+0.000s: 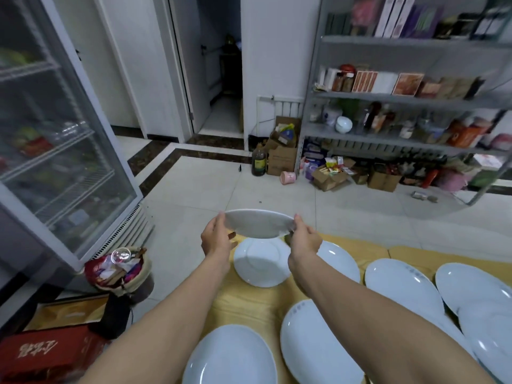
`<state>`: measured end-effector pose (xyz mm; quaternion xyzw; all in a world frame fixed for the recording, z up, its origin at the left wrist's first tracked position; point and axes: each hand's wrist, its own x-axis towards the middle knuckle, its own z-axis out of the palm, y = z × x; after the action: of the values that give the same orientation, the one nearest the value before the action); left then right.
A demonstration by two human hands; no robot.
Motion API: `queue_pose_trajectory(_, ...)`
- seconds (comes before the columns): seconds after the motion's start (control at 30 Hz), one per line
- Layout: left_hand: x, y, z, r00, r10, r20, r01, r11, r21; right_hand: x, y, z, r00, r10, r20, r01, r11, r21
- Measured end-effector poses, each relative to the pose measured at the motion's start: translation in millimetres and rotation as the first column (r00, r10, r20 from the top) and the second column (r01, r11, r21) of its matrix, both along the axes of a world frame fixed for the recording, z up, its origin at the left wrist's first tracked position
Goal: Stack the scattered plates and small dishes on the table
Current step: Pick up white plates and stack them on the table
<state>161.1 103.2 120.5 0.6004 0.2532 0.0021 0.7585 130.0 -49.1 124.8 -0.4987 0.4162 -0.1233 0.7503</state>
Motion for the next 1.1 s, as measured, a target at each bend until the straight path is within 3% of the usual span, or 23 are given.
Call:
queue_pose_trajectory(0.13,-12.9,-5.1,8.5,0.999,-0.04,0.002,0.04,0.992,-0.119,-10.6,-17.9,1.8,0.999,0.044,0.023,-0.044,0.999,-0.005)
queue_pose_trajectory(0.3,-35.7,-13.1,-16.5,0.966,-0.259,0.01,0.259,0.966,0.0,-47.9,-51.6,-14.2,0.964,0.249,-0.097,-0.258,0.961,-0.096)
queue_pose_trajectory(0.47,-50.4,-32.6,-33.3,0.944,-0.33,0.011,0.331,0.943,-0.038,-81.1,-83.8,-27.6,0.916,0.391,-0.089,-0.383,0.919,0.09)
queue_pose_trajectory(0.7,-48.4,-76.3,-54.8,0.944,-0.324,-0.056,0.319,0.944,-0.08,-90.0,-124.9,-39.6,0.989,0.138,-0.061,-0.129,0.983,0.13)
queue_pose_trajectory(0.9,-46.1,-106.5,-99.3,0.895,-0.398,-0.202,0.428,0.894,0.133,-88.3,-167.4,-55.3,0.996,-0.026,-0.089,0.033,0.997,0.073)
queue_pose_trajectory(1.1,-47.3,-137.5,-139.7,0.861,-0.402,-0.311,0.479,0.848,0.229,-80.1,-186.4,-82.1,0.989,-0.089,-0.122,0.101,0.99,0.094)
